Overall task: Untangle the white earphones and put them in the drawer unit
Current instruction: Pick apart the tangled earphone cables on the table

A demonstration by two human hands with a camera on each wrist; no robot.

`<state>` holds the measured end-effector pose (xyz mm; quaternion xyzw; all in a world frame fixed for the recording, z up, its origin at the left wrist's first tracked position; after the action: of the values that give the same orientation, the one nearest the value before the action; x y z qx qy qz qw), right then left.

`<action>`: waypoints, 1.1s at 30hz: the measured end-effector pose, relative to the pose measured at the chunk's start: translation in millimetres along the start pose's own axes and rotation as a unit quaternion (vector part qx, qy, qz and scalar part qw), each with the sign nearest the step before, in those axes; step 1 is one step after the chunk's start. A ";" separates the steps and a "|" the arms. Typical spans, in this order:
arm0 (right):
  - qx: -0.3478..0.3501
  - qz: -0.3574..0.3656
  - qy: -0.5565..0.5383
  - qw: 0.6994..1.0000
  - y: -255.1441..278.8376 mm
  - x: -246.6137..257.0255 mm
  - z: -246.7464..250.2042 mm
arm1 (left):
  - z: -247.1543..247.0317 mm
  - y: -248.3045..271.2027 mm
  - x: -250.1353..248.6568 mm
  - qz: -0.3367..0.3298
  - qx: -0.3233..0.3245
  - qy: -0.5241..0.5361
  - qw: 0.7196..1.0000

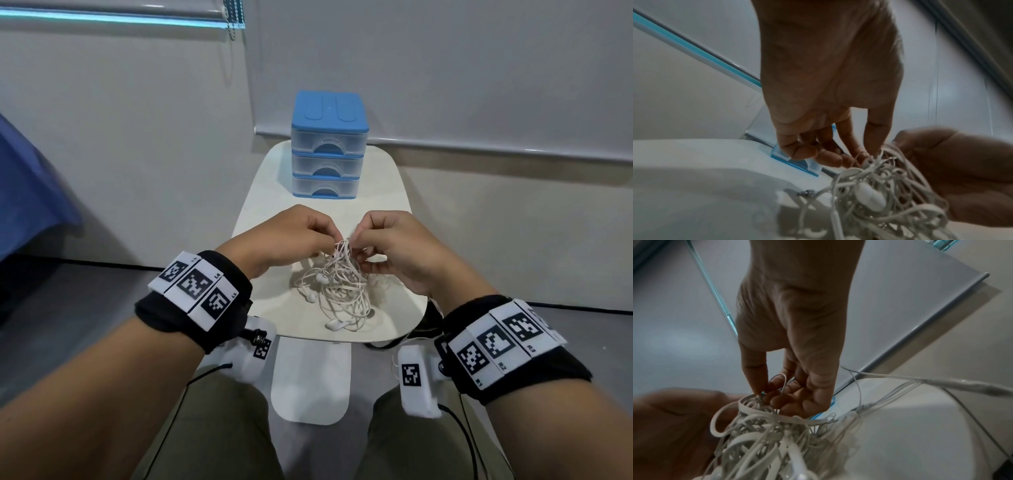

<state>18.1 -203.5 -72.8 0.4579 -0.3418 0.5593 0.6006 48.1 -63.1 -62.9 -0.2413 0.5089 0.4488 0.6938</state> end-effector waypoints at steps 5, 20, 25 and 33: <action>-0.045 0.005 0.031 0.998 -1.0 1.0 2.3 | -1.1 0.1 -0.7 0.005 -0.013 -0.019 1.000; -0.167 -0.009 0.072 0.983 1.1 5.6 9.8 | 8.2 3.5 -12.8 -0.029 -0.068 -0.046 0.996; -0.148 -0.021 0.062 0.987 1.0 6.1 5.7 | 12.3 3.6 -6.1 -0.026 -0.080 0.049 0.995; -0.088 -0.045 -0.004 0.995 -0.7 -2.6 -0.7 | 13.5 5.7 -4.3 -0.033 -0.093 0.042 0.994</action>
<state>18.3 -203.7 -75.5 0.4202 -0.3716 0.4976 0.6616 49.4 -51.3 -53.3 -0.3400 0.4851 0.4607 0.6610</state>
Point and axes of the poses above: each hand's wrist, its own y-axis away from the middle knuckle, its own z-axis out of the back of the hand, x = y × z, the point moved 9 cm from there along -y, towards the middle knuckle, and after that the axes turned 11 degrees about y, right-handed, at the moved point
